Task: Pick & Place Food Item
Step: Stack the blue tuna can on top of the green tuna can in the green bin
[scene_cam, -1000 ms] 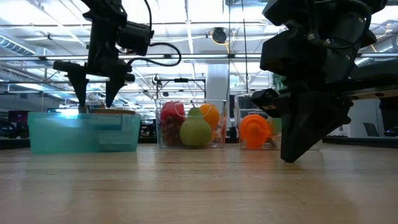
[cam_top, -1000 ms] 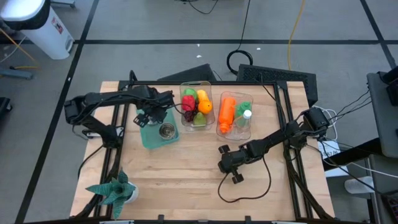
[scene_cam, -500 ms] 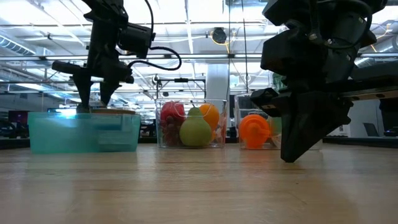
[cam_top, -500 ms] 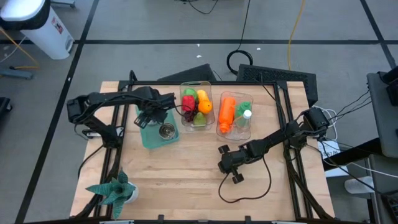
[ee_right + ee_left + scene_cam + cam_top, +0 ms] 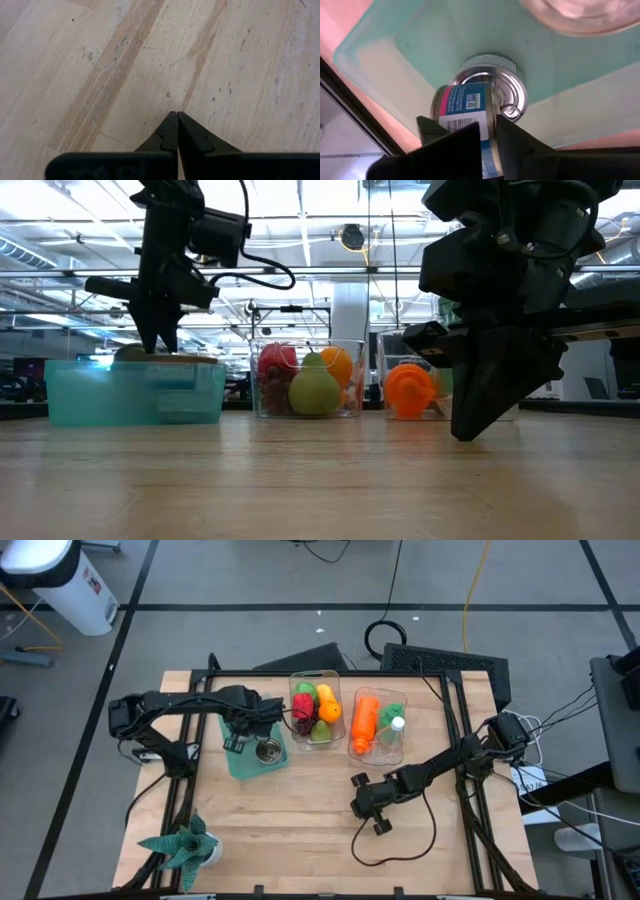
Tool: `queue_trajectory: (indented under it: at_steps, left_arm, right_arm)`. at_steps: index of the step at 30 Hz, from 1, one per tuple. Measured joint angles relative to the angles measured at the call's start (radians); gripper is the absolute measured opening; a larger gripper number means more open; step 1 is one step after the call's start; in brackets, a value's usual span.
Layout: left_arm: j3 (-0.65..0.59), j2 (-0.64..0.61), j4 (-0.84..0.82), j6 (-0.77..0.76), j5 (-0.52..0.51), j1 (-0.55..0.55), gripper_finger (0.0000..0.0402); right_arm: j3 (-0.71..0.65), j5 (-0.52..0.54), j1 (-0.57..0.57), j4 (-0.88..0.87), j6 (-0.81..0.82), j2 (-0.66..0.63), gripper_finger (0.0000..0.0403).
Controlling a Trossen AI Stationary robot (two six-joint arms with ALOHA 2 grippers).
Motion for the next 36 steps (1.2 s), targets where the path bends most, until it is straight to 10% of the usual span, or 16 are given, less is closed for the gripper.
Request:
queue_trajectory:
  at_steps: [7,20,36]
  left_arm:
    - [0.000,0.000,-0.003,-0.084,-0.130,-0.067,0.0004]
    - [0.004,-0.001,-0.029,-0.291,-0.043,-0.156,0.0022]
    - [-0.008,-0.367,0.074,-0.521,0.091,0.022,0.0270]
  right_arm:
    - [0.000,0.000,0.000,0.000,0.000,0.000,0.0000]
    - [0.000,0.000,0.000,0.000,-0.011,0.000,0.0000]
    - [0.000,-0.001,0.000,-0.005,-0.011,0.000,0.0000]
